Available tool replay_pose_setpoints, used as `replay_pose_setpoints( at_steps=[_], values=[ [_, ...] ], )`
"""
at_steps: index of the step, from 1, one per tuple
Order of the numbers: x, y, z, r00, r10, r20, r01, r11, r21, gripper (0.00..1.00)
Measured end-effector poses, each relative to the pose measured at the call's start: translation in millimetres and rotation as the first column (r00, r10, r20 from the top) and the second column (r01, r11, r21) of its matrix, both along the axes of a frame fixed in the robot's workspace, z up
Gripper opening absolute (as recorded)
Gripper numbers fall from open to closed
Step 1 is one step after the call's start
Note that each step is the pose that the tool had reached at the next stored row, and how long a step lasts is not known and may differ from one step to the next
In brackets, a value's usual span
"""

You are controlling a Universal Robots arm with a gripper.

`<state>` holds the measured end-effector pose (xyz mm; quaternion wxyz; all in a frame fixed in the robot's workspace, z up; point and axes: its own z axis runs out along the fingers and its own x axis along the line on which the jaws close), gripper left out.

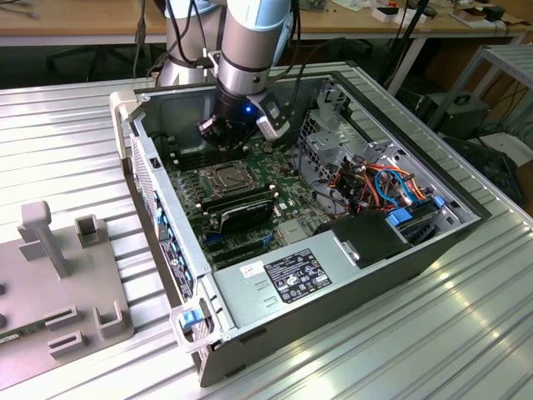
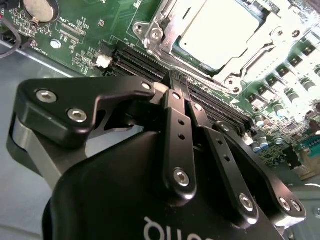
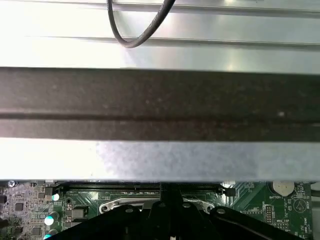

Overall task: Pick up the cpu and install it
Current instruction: 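Install the first cpu locking lever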

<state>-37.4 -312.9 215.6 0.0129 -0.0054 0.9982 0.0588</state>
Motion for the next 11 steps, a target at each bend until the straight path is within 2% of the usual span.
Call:
replay_pose_setpoints(
  at_steps=[4, 11],
  values=[
    [-0.1, -0.7, 2.0, 1.0000, 0.000, -0.0001, 0.000, 1.0000, -0.0065, 0.11],
    [0.0, -0.8, 2.7, 1.0000, 0.000, 0.0000, 0.000, 1.0000, -0.0069, 0.11]
  ],
)
